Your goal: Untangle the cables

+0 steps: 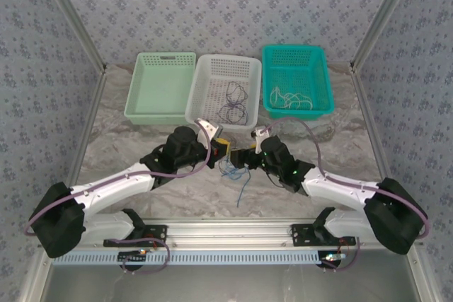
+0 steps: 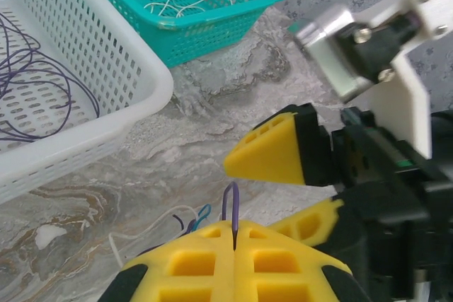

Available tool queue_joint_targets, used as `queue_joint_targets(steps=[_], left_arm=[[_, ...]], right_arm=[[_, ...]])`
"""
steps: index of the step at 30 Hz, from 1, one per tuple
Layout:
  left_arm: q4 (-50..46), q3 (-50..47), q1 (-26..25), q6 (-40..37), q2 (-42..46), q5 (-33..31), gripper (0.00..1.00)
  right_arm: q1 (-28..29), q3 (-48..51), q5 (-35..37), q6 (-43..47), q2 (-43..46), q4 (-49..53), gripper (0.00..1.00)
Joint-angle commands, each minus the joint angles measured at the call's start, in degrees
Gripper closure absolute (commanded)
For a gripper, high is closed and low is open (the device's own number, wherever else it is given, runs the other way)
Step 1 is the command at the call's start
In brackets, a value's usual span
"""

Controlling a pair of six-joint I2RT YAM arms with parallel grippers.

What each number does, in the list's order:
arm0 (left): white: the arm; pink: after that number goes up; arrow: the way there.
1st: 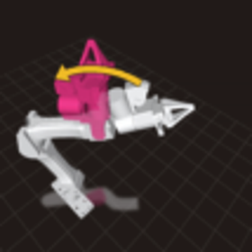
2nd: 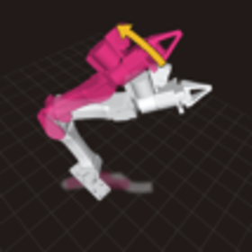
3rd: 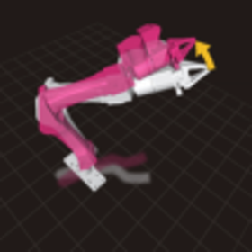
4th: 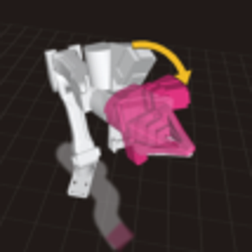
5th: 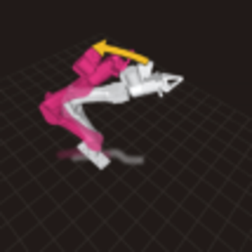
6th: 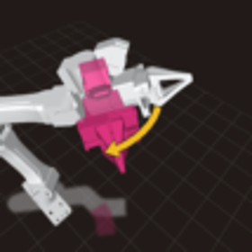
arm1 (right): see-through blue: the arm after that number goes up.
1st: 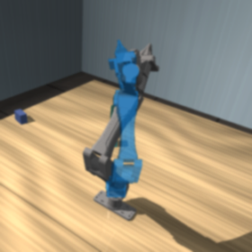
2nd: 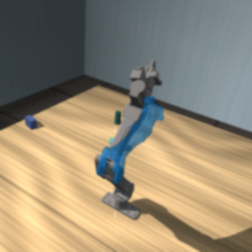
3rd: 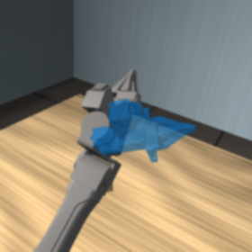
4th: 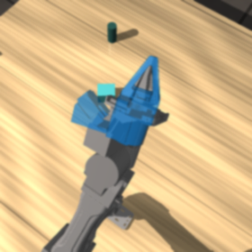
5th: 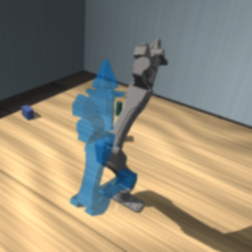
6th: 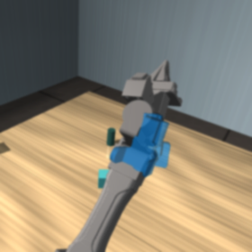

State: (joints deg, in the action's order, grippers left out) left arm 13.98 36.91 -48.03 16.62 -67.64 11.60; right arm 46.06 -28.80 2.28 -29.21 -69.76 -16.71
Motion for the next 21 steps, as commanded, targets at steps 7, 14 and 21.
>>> queue_joint_targets(steps=[7,14,21], left_arm=[[3.4,-0.7,-0.9,2.3,1.9,2.0,0.99],[1.6,-0.5,-0.9,1.5,2.7,0.9,0.99],[3.5,-0.6,-0.9,3.2,2.0,2.2,0.99]], right_arm=[[-0.1,-1.8,3.0,-1.6,-2.1,-4.9,0.11],[-0.6,-1.0,1.9,-1.1,-0.2,-6.1,0.12],[-2.2,-1.0,0.2,-1.8,-1.2,-9.7,0.12]])
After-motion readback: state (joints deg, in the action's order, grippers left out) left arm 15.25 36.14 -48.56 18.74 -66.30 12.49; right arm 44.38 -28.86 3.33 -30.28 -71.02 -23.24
